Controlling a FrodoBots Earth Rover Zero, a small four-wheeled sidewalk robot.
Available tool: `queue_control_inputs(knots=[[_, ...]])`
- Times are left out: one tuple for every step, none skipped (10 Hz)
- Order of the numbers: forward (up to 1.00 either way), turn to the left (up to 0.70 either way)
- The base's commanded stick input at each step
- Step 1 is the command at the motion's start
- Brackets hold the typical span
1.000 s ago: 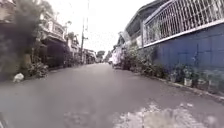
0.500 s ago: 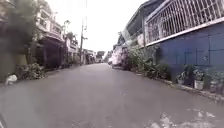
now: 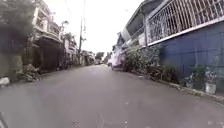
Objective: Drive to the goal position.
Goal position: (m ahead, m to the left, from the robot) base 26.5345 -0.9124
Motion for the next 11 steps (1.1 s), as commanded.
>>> queue_control_inputs(knots=[[0.70,0.00],[0.70,0.00],[0.70,0.00],[0.70,0.00],[0.70,0.00],[0.70,0.00],[0.70,0.00],[0.70,0.00],[0.70,0.00],[0.70,0.00],[0.70,0.00]])
